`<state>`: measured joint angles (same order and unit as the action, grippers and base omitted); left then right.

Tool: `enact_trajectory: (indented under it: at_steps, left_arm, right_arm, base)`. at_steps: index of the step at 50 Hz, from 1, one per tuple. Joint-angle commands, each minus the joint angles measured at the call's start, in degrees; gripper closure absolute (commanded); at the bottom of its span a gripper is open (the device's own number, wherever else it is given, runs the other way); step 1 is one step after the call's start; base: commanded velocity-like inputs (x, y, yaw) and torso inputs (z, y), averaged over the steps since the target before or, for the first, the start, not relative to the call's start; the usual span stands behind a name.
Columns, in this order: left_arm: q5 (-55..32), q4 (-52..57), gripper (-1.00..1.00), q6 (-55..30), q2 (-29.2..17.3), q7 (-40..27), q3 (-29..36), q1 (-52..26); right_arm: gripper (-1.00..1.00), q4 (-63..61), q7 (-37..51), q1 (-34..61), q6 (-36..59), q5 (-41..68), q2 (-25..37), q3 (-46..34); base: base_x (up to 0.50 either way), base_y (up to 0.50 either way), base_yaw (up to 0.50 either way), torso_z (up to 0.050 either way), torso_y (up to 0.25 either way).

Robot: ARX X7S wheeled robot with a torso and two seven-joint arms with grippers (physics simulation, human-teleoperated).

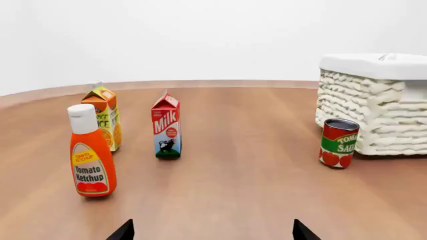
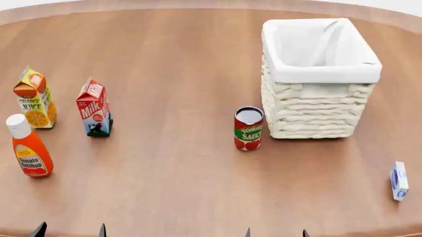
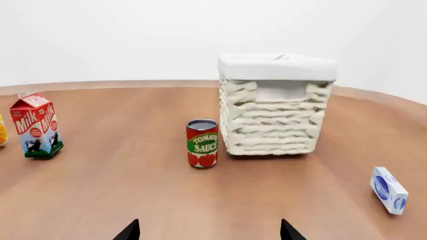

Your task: Pick the milk and place it in the basket.

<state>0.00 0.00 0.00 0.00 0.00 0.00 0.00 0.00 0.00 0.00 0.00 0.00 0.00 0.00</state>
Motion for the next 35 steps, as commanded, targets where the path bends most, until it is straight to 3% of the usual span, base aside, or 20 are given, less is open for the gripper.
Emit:
enact_trajectory:
  at_steps: [1, 15, 35]
  left_arm:
    - [-0.84, 0.72, -1.0, -0.46, -0.91, -1.06, 1.13, 0.16]
    - [-2.88, 0.53, -1.0, -1.53, -3.06, -3.51, 3.47, -0.28]
    - [-3.94, -0.28, -1.0, -1.12, -4.6, -5.68, 5.26, -0.62]
  right_arm:
    - [-1.0, -0.47, 1.11, -0.02, 0.47, 1.28, 0.82, -1.02]
    - [-1.0, -0.93, 4.49, -0.05, -0.03, 1.8, 2.85, -4.26]
    - [-1.0, -1.82, 6.47, 0.16, 1.4, 2.23, 4.6, -6.97]
  base:
    - [0.0, 0.0, 0.0, 0.0, 0.0]
    - [0.0, 0.0, 0.0, 0.0, 0.0]
    - [0.0, 0.5, 0.0, 0.0, 0.0]
